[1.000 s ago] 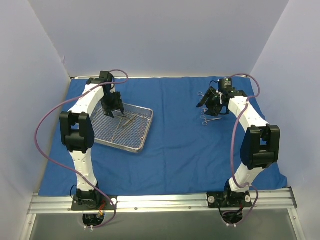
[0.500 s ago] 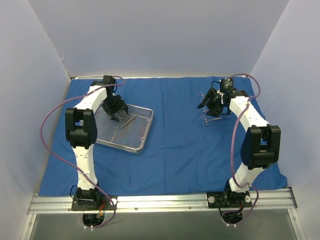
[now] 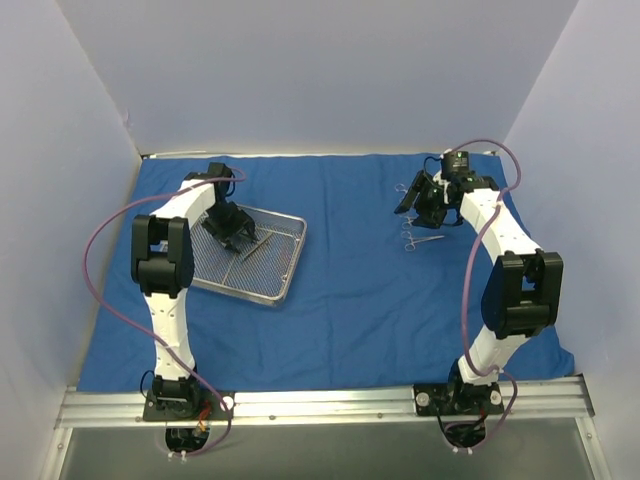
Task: Open and lay out the surgical kit
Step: Pick up the medical item from the container.
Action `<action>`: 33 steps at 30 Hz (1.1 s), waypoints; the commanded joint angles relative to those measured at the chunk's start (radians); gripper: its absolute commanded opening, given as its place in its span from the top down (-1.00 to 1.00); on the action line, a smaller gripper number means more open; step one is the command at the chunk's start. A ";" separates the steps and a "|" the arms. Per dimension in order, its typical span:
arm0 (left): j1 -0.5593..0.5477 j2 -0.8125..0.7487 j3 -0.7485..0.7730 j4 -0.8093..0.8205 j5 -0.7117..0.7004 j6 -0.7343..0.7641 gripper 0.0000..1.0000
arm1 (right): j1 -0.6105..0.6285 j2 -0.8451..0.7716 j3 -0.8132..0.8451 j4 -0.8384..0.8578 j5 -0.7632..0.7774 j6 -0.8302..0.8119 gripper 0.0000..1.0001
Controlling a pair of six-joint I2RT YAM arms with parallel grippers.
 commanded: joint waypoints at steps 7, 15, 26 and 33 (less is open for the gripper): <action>0.015 0.016 -0.049 0.089 -0.030 -0.013 0.38 | -0.017 -0.038 0.019 -0.028 -0.028 -0.037 -0.11; 0.033 -0.094 -0.075 0.088 -0.045 0.080 0.94 | 0.017 -0.007 0.079 -0.027 -0.021 -0.057 -0.11; 0.026 -0.335 -0.066 0.016 -0.069 0.408 0.95 | 0.165 0.198 0.354 -0.073 -0.115 -0.113 -0.15; -0.002 -0.395 -0.052 -0.052 -0.200 0.493 0.95 | 0.268 0.310 0.495 -0.079 -0.165 -0.113 -0.18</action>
